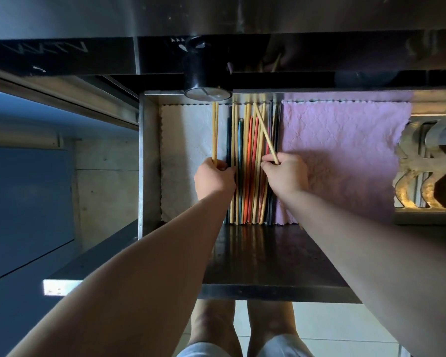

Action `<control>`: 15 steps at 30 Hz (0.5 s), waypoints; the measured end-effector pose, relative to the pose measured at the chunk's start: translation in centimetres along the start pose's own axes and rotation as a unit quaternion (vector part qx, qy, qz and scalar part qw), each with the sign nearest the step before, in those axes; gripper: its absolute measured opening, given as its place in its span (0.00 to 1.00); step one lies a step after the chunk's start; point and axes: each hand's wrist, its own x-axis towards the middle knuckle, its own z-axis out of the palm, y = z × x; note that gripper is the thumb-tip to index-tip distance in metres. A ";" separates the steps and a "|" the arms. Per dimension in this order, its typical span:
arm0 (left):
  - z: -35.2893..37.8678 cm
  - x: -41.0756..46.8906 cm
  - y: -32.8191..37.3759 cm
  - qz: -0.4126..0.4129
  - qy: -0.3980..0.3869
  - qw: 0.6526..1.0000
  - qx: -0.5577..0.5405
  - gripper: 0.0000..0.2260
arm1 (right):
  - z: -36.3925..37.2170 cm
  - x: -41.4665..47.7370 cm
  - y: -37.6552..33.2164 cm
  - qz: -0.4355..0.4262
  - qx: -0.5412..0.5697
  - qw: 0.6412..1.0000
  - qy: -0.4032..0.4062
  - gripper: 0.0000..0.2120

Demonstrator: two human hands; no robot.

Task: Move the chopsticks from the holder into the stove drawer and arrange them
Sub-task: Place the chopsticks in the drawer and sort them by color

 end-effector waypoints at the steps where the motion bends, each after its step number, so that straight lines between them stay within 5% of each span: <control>1: 0.2 0.0 0.0 0.001 0.001 1.000 0.005 0.05 | -0.1 0.0 0.0 -0.003 -0.005 1.000 0.002 0.08; 15: 0.0 -0.1 0.6 -0.018 -0.045 0.998 0.045 0.08 | 0.2 -0.1 -0.4 -0.027 -0.088 0.995 0.027 0.09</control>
